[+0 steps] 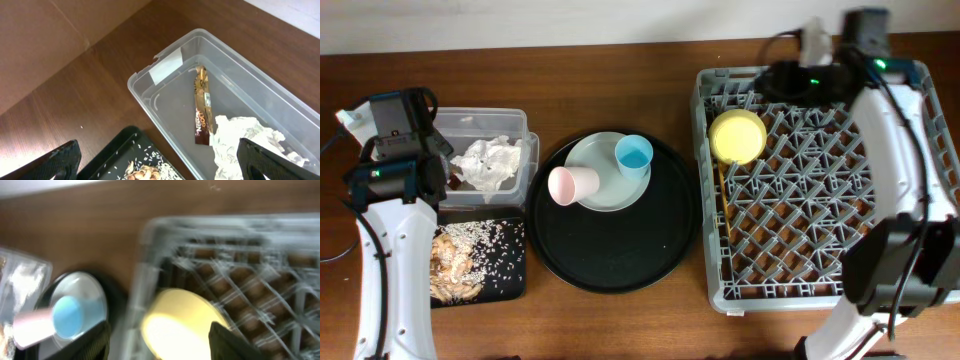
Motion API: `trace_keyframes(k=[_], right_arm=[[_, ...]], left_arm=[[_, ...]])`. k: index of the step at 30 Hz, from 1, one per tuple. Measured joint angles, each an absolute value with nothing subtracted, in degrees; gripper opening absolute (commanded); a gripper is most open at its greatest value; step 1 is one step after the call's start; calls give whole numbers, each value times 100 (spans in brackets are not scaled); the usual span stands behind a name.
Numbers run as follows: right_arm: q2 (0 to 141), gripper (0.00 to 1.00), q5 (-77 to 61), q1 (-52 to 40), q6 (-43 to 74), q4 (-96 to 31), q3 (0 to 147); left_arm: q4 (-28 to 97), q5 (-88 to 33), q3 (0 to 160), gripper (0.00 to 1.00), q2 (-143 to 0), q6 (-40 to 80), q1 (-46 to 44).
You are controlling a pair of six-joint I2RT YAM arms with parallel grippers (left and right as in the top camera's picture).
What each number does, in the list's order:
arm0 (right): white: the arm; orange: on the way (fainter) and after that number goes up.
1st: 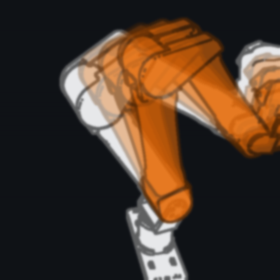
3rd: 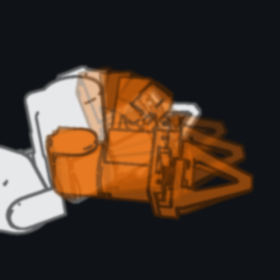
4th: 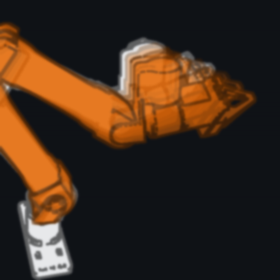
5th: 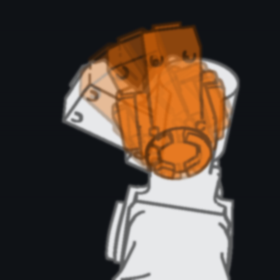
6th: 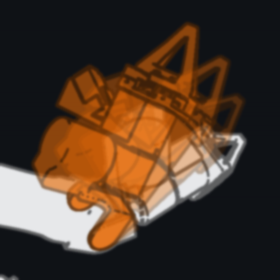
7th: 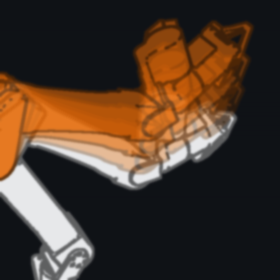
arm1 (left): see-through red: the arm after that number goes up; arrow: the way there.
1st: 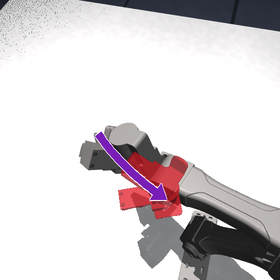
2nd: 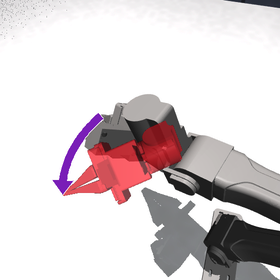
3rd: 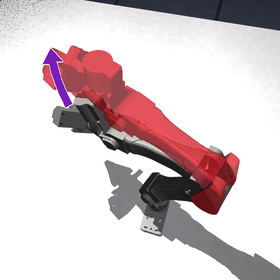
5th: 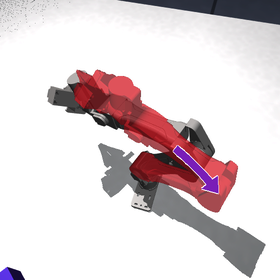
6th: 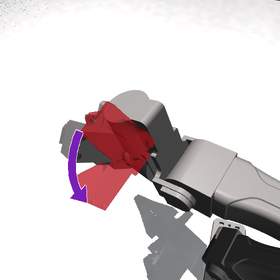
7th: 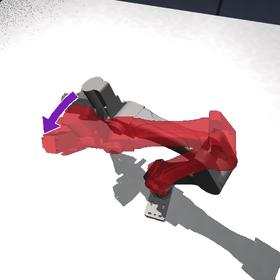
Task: Sort waste into correct bins and load items into the dishwasher rack
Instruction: 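Grasp the blue cup with the right gripper and place it in the rack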
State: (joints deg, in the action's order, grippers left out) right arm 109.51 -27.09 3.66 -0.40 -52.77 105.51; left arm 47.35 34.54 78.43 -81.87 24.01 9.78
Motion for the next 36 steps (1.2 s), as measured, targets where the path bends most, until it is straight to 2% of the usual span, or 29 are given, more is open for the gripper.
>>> trace_keyframes(k=[2,3,4,5,8,9,10,11,19,21,23,28,31,36], right_arm=[[10912,70,-2102,-829,-447,-6086,10888],[10912,72,-1962,-1013,-493,-6305,10881],[10912,80,-1817,-1337,-521,-6519,10890],[10912,99,-1721,-1774,-513,-6639,10888],[10912,98,-1671,-2416,-550,-6814,10888],[10912,97,-1671,-2443,-464,-6858,10888],[10912,74,-1671,-2445,-403,-6906,10888],[10912,61,-1669,-2445,-311,-6980,10886],[10971,57,-1647,-2453,-281,-6648,9751],[10989,47,-1629,-2630,-283,-6149,9325],[10995,47,-1605,-2932,-287,-5524,9258],[10995,48,-139,-3872,-292,-4550,9233],[11056,47,174,-3865,-285,-4121,9233],[11627,26,266,-3861,-305,-3911,9233]], left_arm=[[4744,3454,7843,99,-8187,2401,978],[4742,3454,7843,99,-8187,2401,978],[4744,3457,7843,99,-8187,2401,978],[4742,3454,7843,99,-8187,2401,978],[4742,3457,7843,99,-8187,2401,978],[4742,3457,7843,99,-8187,2401,978],[4742,3457,7843,99,-8187,2401,978],[4742,3454,7843,99,-8187,2401,978],[4742,3454,7843,99,-8187,2401,978],[4744,3454,7843,99,-8187,2401,978],[4746,3454,7843,99,-8187,2401,978],[4742,3454,7843,99,-8187,2401,978],[4744,3457,7843,99,-8187,2401,978],[4744,3457,7843,99,-8187,2401,978]])
